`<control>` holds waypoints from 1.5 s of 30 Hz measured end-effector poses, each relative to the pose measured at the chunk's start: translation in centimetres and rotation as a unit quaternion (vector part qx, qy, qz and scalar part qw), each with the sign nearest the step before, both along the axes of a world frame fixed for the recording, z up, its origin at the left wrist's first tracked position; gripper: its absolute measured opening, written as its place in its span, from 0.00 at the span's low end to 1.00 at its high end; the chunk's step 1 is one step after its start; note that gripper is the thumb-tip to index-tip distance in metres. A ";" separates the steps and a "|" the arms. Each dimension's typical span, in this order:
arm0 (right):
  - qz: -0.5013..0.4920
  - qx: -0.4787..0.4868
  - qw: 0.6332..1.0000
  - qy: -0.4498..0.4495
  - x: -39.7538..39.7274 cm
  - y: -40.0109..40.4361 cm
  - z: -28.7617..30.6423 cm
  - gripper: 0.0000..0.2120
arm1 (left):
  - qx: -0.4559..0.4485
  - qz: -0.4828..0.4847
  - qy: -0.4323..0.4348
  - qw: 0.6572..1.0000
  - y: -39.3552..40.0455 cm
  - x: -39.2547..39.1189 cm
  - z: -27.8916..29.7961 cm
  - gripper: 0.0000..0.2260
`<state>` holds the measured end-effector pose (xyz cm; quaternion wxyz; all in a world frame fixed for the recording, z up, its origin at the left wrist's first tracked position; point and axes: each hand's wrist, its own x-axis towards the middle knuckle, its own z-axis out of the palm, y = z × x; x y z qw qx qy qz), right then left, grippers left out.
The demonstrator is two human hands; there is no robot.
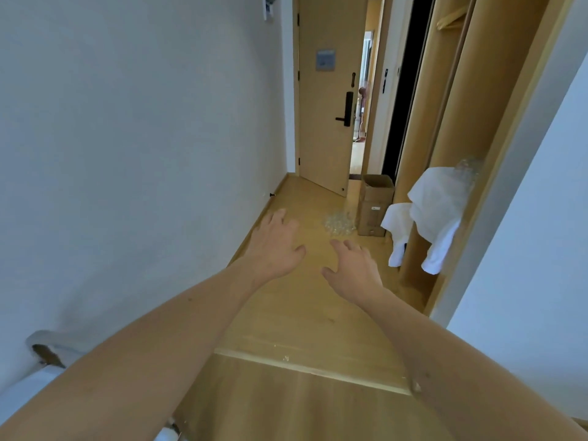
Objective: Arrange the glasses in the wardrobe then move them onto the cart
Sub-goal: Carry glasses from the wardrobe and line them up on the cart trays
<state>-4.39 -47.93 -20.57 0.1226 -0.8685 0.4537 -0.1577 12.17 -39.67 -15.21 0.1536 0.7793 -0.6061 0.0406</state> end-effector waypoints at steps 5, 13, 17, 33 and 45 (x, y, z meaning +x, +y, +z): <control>-0.010 -0.017 1.000 -0.003 -0.6 -6.7 1.1 0.31 | 0.013 -0.009 0.006 1.000 -7.4 0.0 0.0 0.30; -0.037 -0.013 0.999 0.009 -0.9 -15.9 1.4 0.32 | 0.026 -0.049 -0.003 0.998 -17.8 0.4 -0.4 0.30; -0.059 -0.012 0.998 0.016 -0.1 -20.7 1.1 0.31 | 0.030 -0.071 -0.001 0.997 -23.0 1.5 -0.4 0.29; -0.188 -0.027 0.981 0.035 9.3 -44.6 2.4 0.30 | 0.025 -0.173 0.016 0.984 -50.0 11.2 1.9 0.28; -0.249 0.013 0.967 0.053 8.7 -56.3 0.0 0.31 | 0.049 -0.237 0.040 0.969 -64.4 10.4 -0.7 0.26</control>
